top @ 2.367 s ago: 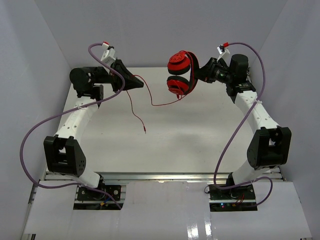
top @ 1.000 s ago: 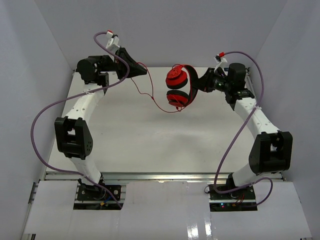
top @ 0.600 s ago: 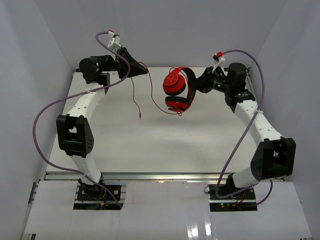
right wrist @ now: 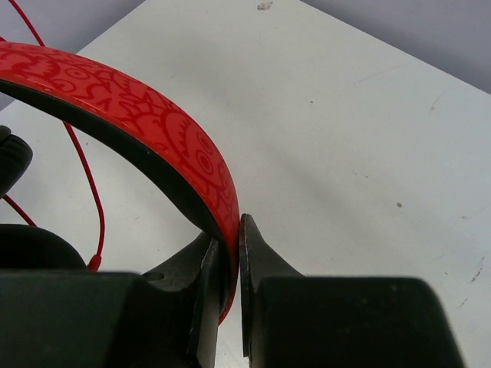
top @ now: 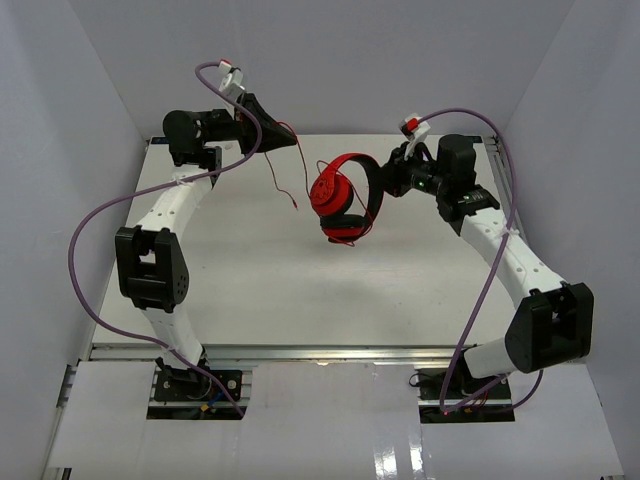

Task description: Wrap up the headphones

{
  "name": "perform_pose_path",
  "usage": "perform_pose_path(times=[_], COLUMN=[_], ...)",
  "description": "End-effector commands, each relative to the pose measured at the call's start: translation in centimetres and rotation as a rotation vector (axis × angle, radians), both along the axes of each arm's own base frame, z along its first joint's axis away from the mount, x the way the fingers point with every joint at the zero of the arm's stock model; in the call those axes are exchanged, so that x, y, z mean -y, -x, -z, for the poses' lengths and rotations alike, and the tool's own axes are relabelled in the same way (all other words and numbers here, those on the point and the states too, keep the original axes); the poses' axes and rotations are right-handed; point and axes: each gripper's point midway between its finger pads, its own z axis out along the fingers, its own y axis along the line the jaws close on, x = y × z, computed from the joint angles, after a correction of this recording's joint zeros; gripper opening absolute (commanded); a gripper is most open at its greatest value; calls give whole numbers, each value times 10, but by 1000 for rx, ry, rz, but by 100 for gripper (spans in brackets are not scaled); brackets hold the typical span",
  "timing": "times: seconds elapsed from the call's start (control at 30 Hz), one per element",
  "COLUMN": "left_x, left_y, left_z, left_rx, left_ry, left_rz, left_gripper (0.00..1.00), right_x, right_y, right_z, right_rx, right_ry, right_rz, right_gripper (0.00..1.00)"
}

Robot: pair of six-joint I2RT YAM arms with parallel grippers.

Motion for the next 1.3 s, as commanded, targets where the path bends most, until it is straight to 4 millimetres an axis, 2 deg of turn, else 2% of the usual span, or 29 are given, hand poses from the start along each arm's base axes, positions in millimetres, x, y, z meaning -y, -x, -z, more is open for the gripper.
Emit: perform_pose_path(times=[0.0,0.27,0.53,0.73,1.03,1.1,1.27], left_x=[-1,1,2,8,41,46,57], left_y=[-5,-15,-15,-14,-23,-25,-15], left_z=[4,3,5,3,4,4,-14], left_rx=[-11,-20,-34,-31,-82,-89,-76], left_ry=[-8,2,-2,-5,-35,-38,-30], left_rz=[-17,-40,-43,-46,-86,-97,-103], left_gripper=[0,0,0,0,0,0,0], right_x=[-2,-6,-9,-7,-18,-15,-3], right_y=[8,12,7,-6,-10,-13,-31], right_z=[-37,-32,-28,-23,-11,-10,10], right_rx=[130,178,214,221,278,289,244], right_ry=[-23,35,88,132,237,260,304], right_rz=[-16,-3,52,158,302,346,486], right_gripper=[8,8,8,8,8,8,8])
